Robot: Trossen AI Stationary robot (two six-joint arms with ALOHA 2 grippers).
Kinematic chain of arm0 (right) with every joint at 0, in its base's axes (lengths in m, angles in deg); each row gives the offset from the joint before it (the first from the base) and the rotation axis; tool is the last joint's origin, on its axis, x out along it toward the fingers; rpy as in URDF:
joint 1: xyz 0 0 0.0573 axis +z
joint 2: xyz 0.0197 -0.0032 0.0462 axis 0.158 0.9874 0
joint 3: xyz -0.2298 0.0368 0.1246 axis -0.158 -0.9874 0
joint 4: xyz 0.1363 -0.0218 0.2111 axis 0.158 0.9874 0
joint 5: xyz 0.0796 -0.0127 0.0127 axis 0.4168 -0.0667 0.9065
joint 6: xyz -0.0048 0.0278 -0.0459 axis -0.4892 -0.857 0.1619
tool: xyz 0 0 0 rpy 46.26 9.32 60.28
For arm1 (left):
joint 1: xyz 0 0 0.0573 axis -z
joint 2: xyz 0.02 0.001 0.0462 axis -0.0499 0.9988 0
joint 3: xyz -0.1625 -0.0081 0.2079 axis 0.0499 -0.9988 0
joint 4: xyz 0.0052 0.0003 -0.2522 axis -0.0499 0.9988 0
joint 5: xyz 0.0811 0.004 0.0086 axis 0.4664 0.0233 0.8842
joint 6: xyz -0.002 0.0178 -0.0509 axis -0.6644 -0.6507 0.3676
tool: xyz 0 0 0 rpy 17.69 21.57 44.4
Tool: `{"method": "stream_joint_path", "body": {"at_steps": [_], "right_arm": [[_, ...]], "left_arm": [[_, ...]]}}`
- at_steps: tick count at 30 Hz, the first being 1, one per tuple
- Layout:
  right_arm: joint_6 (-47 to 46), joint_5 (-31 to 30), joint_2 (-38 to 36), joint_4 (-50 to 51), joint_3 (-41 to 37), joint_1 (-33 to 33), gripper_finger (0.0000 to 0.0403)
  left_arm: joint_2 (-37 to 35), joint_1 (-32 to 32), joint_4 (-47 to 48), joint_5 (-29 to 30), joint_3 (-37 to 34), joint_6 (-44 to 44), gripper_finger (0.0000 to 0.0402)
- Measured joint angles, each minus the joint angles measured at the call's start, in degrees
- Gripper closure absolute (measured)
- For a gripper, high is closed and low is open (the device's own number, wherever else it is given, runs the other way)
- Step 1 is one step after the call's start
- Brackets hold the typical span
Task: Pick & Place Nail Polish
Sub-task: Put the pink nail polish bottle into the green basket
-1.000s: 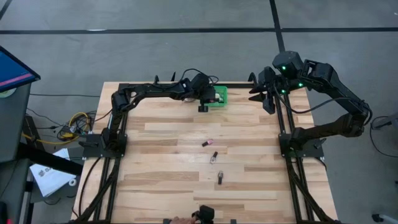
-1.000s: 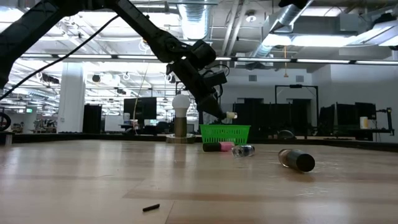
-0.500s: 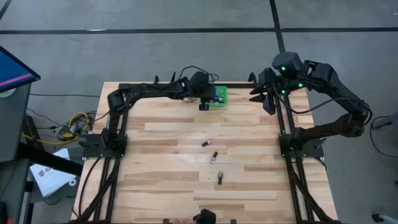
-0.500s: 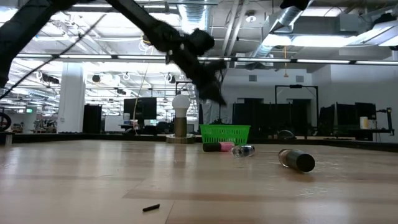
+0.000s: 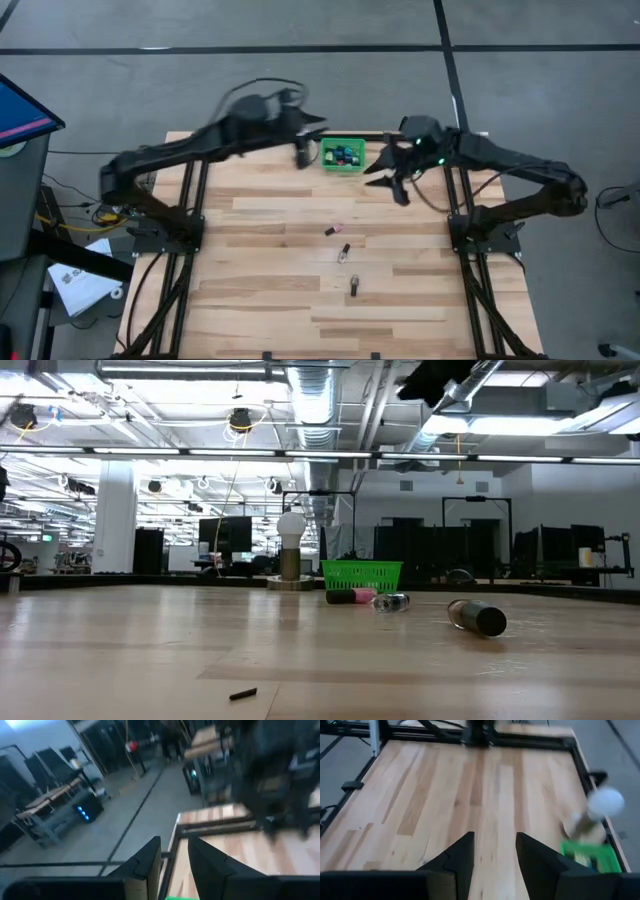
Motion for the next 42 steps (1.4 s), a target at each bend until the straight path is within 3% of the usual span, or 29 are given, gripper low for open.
{"method": "stream_joint_path", "body": {"at_steps": [3, 7, 12, 20, 26, 36, 42], "right_arm": [[0.18, 0.02, 0.94, -10.51, -5.31, 1.72, 0.0255], [0.29, -0.03, 5.09, -17.08, -8.34, 3.11, 0.0238], [2.95, 0.17, 14.25, -17.77, -8.74, 5.22, 0.0221], [9.25, 0.18, 28.53, -18.8, -8.65, 8.15, 0.02], [10.67, 0.19, 35.57, -20.91, -8.65, 9.1, 0.0199], [10.63, 0.25, 42.26, -24.16, -8.59, 8.34, 0.0209], [10.7, 0.65, 44.7, -24.49, -8.27, 8.12, 0.023]], "left_arm": [[-9.03, 1.33, 0.24, 1.82, -4.66, 2.75, 0.031], [-22.03, 3.86, 0.16, 7.06, -13.09, 6.99, 0.0332], [-37.9, 8.3, 0.1, 11.14, -26.02, 12.48, 0.039], [-55.27, 15.67, -2.07, 17.54, -45.95, 21.74, 0.0401], [-61.56, 19.09, -9.88, 21.08, -59.84, 27.77, 0.0401], [-62.68, 21.33, -22.63, 20.85, -75.08, 34.99, 0.0401], [-62.9, 21.35, -32.78, 9.59, -82.58, 37.03, 0.0401]]}}
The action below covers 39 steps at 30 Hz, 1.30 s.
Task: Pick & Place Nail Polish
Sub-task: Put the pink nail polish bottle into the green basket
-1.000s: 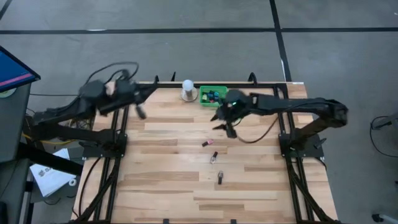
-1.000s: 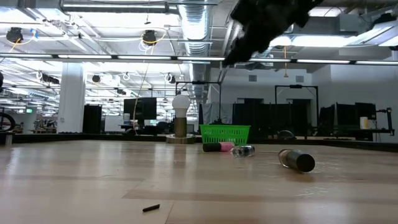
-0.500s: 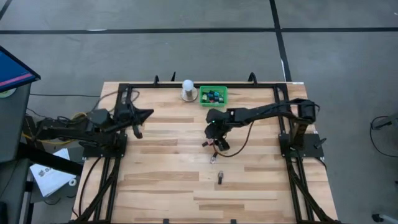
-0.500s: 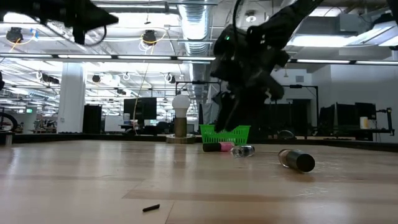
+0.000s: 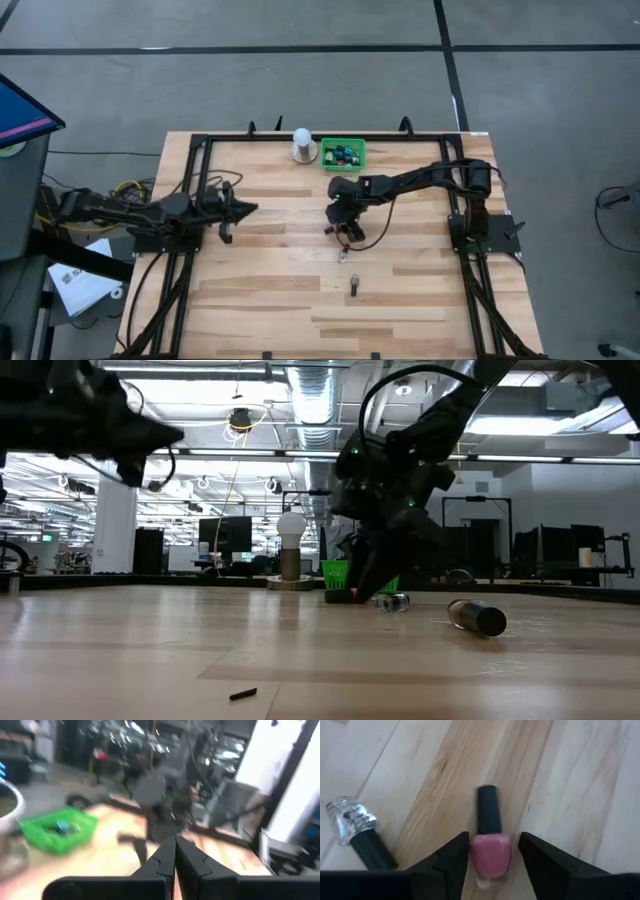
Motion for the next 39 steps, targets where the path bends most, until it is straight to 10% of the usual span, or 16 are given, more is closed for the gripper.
{"method": "stream_joint_path", "body": {"at_steps": [7, 24, 39], "right_arm": [[-0.07, -0.28, 0.69, -0.05, 0.08, -0.04, 0.0295], [-4.05, -0.31, 1.21, 2.73, 4.37, -1.19, 0.0296], [-6.21, -1.02, 1.61, 7.03, 12.09, -2.16, 0.0297]], "left_arm": [[-0.63, 0.0, 2.28, -3.17, -0.32, 0.93, 0.0402], [-19.96, 0.0, 18.92, -5.27, -0.32, 3.16, 0.0401], [-9.74, -0.04, 21.06, -3.05, -0.27, 5.17, 0.0401]]}}
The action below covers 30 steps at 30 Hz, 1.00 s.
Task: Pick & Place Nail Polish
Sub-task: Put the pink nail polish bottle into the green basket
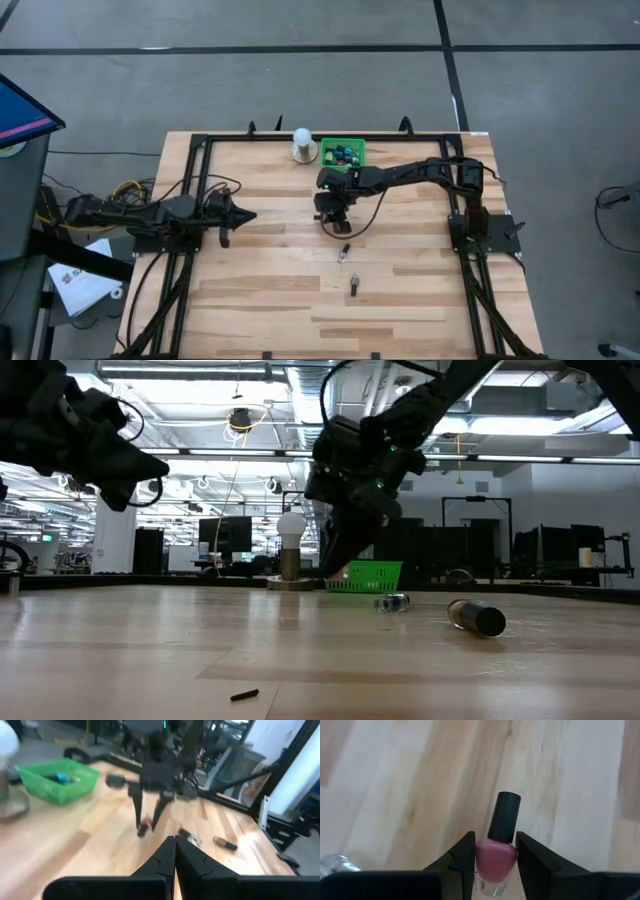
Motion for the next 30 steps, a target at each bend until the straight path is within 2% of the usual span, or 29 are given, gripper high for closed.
{"method": "stream_joint_path", "body": {"at_steps": [4, 11, 14, 20, 25, 30], "right_arm": [[-0.02, 0.64, -0.08, 2.64, 3.6, -0.99, 0.0297], [0.96, 4.72, -4.31, 7.7, 8.04, -5.55, 0.0297], [1.53, 4.85, -7.77, 7.6, 8.01, -8.88, 0.0297], [1.68, 4.83, -12.43, 7.55, 8.03, -17.49, 0.0297], [1.53, 4.53, -12.37, 7.47, 8.01, -23.91, 0.0297], [1.78, 3.49, -9.52, 7.16, 7.94, -26.76, 0.0297]], "left_arm": [[1.31, 0.0, 0.26, -2.51, 0.0, 3.26, 0.0401], [1.0, 0.0, 4.96, -2.67, 2.47, 4.17, 0.0401], [0.91, 0.0, 9.17, -1.82, 3.45, 4.12, 0.0401], [0.03, 0.0, 9.81, 3.87, 3.5, -0.53, 0.0401], [-2.29, 0.0, 10.65, 4.5, 3.54, -1.46, 0.0401], [-4.75, 0.0, 10.58, 5.98, 3.54, -4.49, 0.0401]]}}
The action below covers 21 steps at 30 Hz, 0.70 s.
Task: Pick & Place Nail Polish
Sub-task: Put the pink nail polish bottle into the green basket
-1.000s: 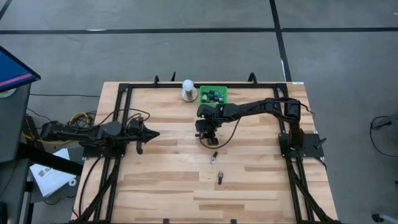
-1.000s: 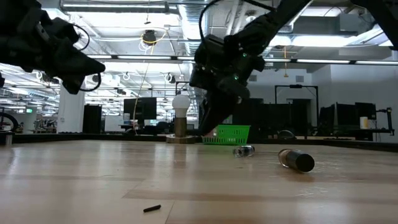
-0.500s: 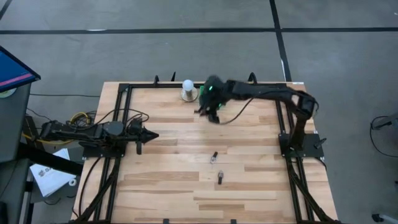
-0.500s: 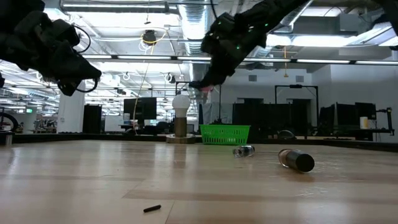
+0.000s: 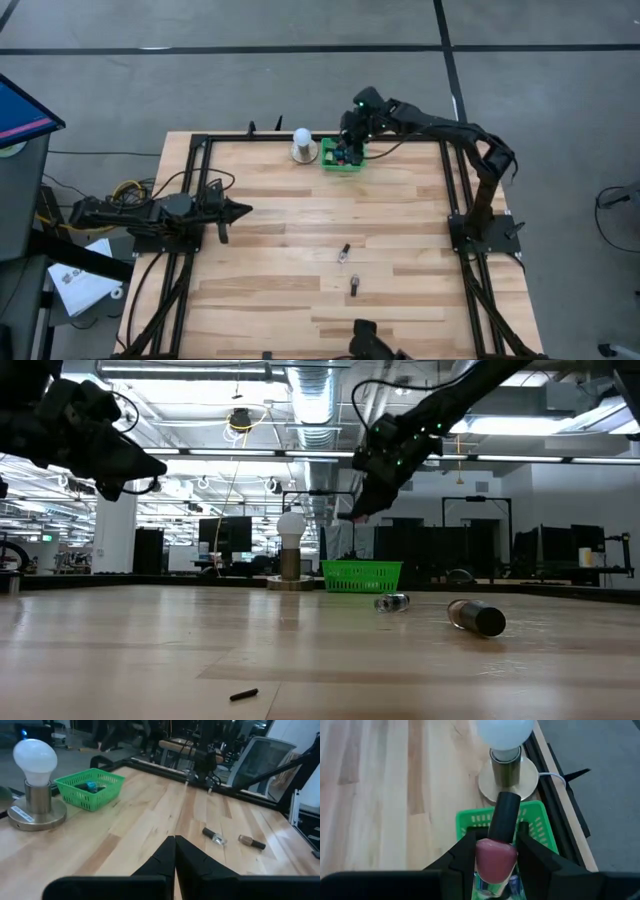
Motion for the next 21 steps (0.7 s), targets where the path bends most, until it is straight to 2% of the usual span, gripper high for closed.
{"method": "stream_joint_path", "body": {"at_steps": [8, 15, 18, 21], "right_arm": [[0.24, -0.5, 5.27, 1.68, 0.04, -0.59, 0.0279], [1.41, -5.28, 6.43, 2.66, 0.04, -0.54, 0.0284], [1.41, -7.97, 6.43, 2.77, 0.04, -0.55, 0.0264], [1.83, -9.56, 6.43, 3.15, 0.04, -0.59, 0.0225]], "left_arm": [[-0.13, 0.02, 0.02, 0.11, -0.02, -0.27, 0.0401], [-0.24, 0.02, -0.04, 0.18, -0.04, 0.1, 0.0401], [-0.24, 0.02, -0.07, 0.18, -0.04, 0.29, 0.0401], [-0.24, 0.02, -0.09, 0.18, -0.04, 0.31, 0.0401]]}}
